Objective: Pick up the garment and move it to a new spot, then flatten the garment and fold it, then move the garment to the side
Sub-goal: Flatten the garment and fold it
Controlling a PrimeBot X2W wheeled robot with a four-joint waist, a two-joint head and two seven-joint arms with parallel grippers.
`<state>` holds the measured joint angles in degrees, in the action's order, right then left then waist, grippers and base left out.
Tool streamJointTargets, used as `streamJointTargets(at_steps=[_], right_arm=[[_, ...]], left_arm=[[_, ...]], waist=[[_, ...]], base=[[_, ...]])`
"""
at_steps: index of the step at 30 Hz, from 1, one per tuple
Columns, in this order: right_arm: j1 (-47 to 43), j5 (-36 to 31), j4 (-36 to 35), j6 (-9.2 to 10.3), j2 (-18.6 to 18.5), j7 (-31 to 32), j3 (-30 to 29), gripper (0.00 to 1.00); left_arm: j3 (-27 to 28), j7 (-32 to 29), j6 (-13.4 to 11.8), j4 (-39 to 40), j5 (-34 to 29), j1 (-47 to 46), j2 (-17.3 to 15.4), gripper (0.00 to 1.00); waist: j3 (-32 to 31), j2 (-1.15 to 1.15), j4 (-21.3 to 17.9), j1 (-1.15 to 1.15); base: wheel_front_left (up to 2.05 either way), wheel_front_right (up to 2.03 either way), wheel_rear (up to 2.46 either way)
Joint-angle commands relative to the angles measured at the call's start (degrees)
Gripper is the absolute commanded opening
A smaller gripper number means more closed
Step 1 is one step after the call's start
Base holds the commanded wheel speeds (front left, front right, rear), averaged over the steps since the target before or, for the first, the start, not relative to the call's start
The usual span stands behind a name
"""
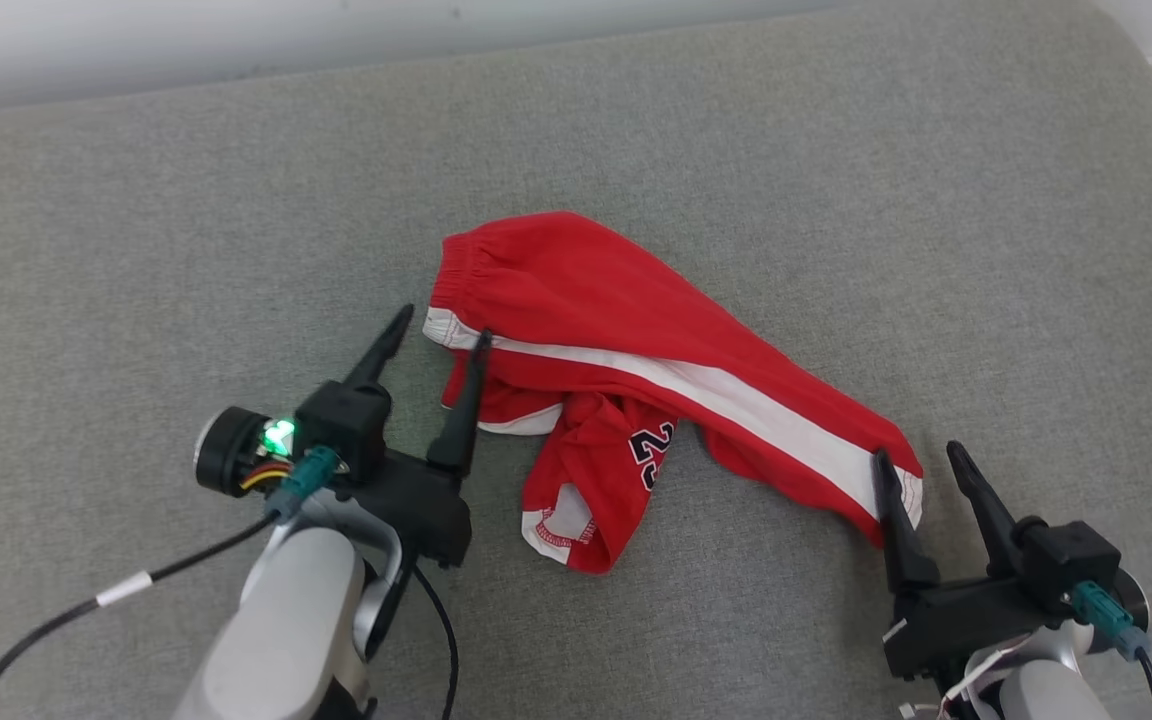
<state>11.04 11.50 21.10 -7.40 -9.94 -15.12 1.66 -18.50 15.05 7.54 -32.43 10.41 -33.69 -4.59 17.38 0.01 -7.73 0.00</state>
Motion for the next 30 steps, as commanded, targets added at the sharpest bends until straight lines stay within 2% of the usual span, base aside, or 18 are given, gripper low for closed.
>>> streamJointTargets(at_steps=[1,8,9,10,11,12,21,30], right_arm=[[0.86,0.25,-0.28,-0.18,0.43,-0.03,0.21,1.0],[1.45,0.02,-0.55,-0.18,0.88,-0.03,0.78,1.0],[1.52,0.07,-0.51,-0.18,0.79,-0.03,0.81,1.0],[1.57,0.22,-0.44,-0.18,0.65,-0.03,0.84,1.0],[1.64,0.33,-0.42,-0.18,0.58,-0.03,0.9,1.0],[1.66,0.46,-0.43,-0.18,0.57,-0.03,0.93,1.0],[0.58,0.4,-0.84,-0.18,0.86,-0.03,0.4,1.0],[-2.99,-0.06,-0.12,-0.18,1.92,-0.03,0.27,1.0]], left_arm=[[0.32,0.2,-0.11,-0.13,0.47,-1.17,-0.42,1.0],[-0.13,0.2,-0.11,-1.91,3.43,-2.95,-0.89,1.0],[-0.43,0.2,-0.11,-2.29,3.9,-2.93,-0.97,0.79],[-0.75,0.2,-0.11,-2.54,4.2,-3.11,-1.16,0.49],[-0.82,0.2,-0.11,-2.58,4.95,-3.3,-1.14,0.42],[-1.11,0.2,-0.11,-2.77,5.26,-3.36,-1.19,0.01],[-1.89,0.2,-0.1,1.66,8.32,0.03,-1.21,0.0],[-2.4,0.2,-0.11,9.92,10.37,9.35,-1.83,0.0]], waist=[[0.56,-0.01,-0.49,0.0],[1.49,-0.01,-0.99,0.0],[1.57,-0.01,-1.03,0.0],[1.65,-0.01,-1.07,0.0],[1.71,-0.01,-1.11,0.0],[1.72,-0.01,-1.14,0.0],[-1.13,-0.01,1.43,0.0],[-8.29,-0.01,9.06,0.0]], base=[[0.0,0.0,0.0],[0.0,0.0,0.0],[0.0,0.0,0.0],[0.0,0.0,0.0],[0.0,0.0,0.0],[0.0,0.0,0.0],[0.0,0.0,0.0],[0.0,0.0,0.0]])
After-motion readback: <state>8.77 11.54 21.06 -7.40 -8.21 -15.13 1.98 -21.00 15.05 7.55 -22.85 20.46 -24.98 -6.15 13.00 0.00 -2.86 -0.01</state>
